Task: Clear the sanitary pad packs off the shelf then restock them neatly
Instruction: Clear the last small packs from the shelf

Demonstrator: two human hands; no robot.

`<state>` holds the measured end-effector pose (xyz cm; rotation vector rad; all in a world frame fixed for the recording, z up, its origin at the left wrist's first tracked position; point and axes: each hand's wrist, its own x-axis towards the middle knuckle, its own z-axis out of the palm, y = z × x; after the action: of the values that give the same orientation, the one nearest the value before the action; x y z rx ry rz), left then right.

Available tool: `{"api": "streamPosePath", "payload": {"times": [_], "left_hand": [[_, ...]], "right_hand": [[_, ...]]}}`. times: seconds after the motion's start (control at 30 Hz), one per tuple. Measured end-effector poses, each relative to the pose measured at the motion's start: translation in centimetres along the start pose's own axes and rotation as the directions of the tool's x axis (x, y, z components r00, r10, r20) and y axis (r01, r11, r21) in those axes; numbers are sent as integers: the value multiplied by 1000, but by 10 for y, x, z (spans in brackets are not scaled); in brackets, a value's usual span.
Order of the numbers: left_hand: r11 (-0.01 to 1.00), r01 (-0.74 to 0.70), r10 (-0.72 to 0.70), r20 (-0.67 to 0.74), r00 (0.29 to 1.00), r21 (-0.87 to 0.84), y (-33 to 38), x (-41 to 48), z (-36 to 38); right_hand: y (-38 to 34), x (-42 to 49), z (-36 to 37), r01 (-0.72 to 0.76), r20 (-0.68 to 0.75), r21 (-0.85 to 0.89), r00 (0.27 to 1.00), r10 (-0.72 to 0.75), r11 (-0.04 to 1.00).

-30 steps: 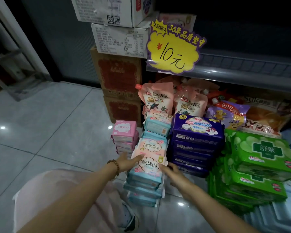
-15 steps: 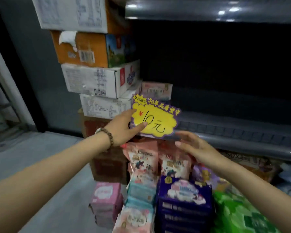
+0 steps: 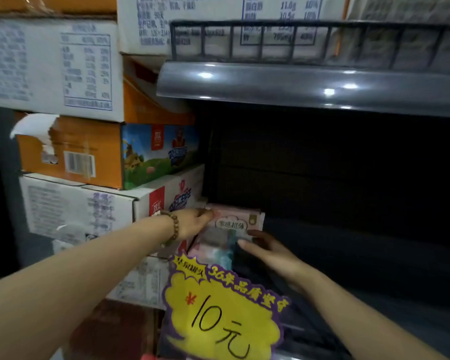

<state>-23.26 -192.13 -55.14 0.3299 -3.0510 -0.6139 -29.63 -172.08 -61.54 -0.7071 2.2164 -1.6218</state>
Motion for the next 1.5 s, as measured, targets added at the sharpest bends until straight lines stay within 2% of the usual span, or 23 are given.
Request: {"api": "streamPosePath", "payload": {"times": [0.1,0.23,0.3,0.4,0.5,0.6,0.7,0.73,0.8,0.87,0.9,0.93,1.0,1.03,1.1,1.13,1.23,1.37,1.5], "left_hand": [[998,68,-69,65,995,14,-6,18,9],[997,74,-76,94,993,25,-21,36,28],[998,60,-59,92,994,-7,-24,42,31],[993,49,-39,94,995,-110,-25,48,33],[992,31,-27,39,999,-124,-29,50,34],[994,6,-9,-21,1000,-105,-29,47,33],[987,-32,18,-92,996,-156,-24,42,32],[987,-41,27,-91,995,-154,-22,39,32],[988,-75,64,-85,994,-135,-19,36,32],[986,-110,101,-75,992,-129,-19,34,33],[986,-112,104,-70,992,-120,-19,35,34],[989,-111,105,-67,992,-95,-20,36,34],[993,-96,93,-45,995,-68,-22,39,34],[993,-105,104,-31,994,-57,-22,39,34],[993,-115,114,-15,993,-39,-21,38,34],[993,-114,114,-12,993,-24,-21,38,34],[995,-103,103,-12,995,8,-24,41,35],[997,-74,74,-20,997,33,-23,39,35],[996,-18,19,-15,1000,91,-17,34,34]], "right_hand": [[8,39,14,113,124,-140,988,-96,984],[21,68,30,188,255,-374,962,-94,908],[26,73,32,244,282,-464,952,-120,852],[31,74,30,320,276,-482,939,-205,816],[31,72,29,298,216,-515,953,-214,804],[28,71,27,252,119,-383,968,-223,889],[19,67,18,126,-63,-20,990,-127,992],[18,66,14,58,-71,164,996,-47,985],[19,65,7,-108,26,477,994,109,872],[23,61,2,-197,79,643,978,192,740],[26,61,0,-192,52,640,977,208,744],[30,62,-2,-161,-16,557,979,205,815],[39,67,-5,-92,-190,251,971,142,964],[43,70,-6,-77,-235,75,968,93,994],[51,75,-6,-72,-260,-215,965,14,974],[59,82,-6,-82,-269,-295,963,0,952],[61,92,-4,-56,-294,-253,955,-22,966],[61,103,-3,62,-238,5,969,-59,998],[68,118,-11,93,-157,210,986,-61,973]]}}
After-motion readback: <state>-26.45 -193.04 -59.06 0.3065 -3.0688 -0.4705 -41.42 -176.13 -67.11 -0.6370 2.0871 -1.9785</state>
